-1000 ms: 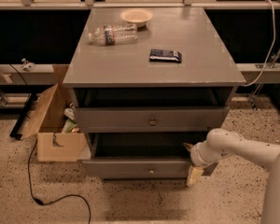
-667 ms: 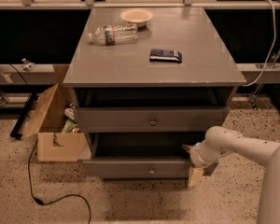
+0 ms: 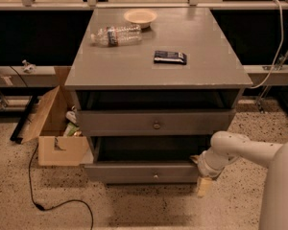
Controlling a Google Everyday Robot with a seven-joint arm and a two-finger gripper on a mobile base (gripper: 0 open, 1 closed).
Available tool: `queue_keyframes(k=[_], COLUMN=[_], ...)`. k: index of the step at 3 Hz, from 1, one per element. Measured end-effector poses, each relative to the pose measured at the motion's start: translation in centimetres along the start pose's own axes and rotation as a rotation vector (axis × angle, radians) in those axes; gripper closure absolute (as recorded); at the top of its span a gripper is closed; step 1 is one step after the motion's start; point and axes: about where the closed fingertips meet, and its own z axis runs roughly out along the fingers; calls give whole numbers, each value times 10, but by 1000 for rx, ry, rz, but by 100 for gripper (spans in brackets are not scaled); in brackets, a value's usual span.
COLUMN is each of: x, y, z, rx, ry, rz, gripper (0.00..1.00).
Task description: Open middle drawer
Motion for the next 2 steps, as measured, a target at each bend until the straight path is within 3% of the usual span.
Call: queue_keyframes(k=[1,2], x=[6,5], y=[15,17], z=[4,1], rx=[-50,-56], ry=[50,57], rz=[34,39], gripper=[27,50])
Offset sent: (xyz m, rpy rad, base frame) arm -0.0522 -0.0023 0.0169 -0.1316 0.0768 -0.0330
